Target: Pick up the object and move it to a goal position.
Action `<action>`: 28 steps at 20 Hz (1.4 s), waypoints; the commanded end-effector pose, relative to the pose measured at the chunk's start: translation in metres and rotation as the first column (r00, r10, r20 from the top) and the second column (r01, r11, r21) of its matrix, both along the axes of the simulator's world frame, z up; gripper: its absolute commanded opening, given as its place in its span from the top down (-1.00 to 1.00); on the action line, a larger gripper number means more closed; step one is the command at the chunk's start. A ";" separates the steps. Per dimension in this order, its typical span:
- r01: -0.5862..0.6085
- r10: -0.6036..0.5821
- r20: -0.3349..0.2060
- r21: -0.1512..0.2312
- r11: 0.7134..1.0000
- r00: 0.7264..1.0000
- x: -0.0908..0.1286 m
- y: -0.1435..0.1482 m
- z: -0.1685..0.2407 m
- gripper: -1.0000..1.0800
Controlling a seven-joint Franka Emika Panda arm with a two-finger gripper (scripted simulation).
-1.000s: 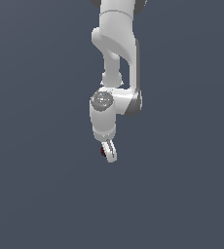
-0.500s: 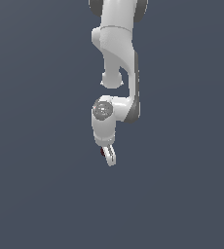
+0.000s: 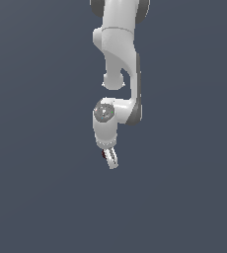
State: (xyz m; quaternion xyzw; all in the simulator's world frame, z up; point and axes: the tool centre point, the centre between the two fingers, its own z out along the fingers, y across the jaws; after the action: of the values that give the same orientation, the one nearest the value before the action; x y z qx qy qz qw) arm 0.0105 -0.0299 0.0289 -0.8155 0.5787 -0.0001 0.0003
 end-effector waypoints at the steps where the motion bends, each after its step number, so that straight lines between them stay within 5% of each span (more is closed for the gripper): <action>1: 0.000 0.000 -0.001 0.000 1.000 1.000 0.000 0.000 -0.001 1.00; 13: 0.000 0.000 0.000 0.000 1.000 1.000 0.000 0.011 0.036 1.00; 28: 0.002 -0.002 -0.001 -0.001 1.000 1.000 0.001 0.053 0.176 1.00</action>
State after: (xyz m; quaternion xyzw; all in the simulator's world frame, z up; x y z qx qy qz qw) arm 0.0117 0.0190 0.1916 -0.8151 0.5793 -0.0003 0.0000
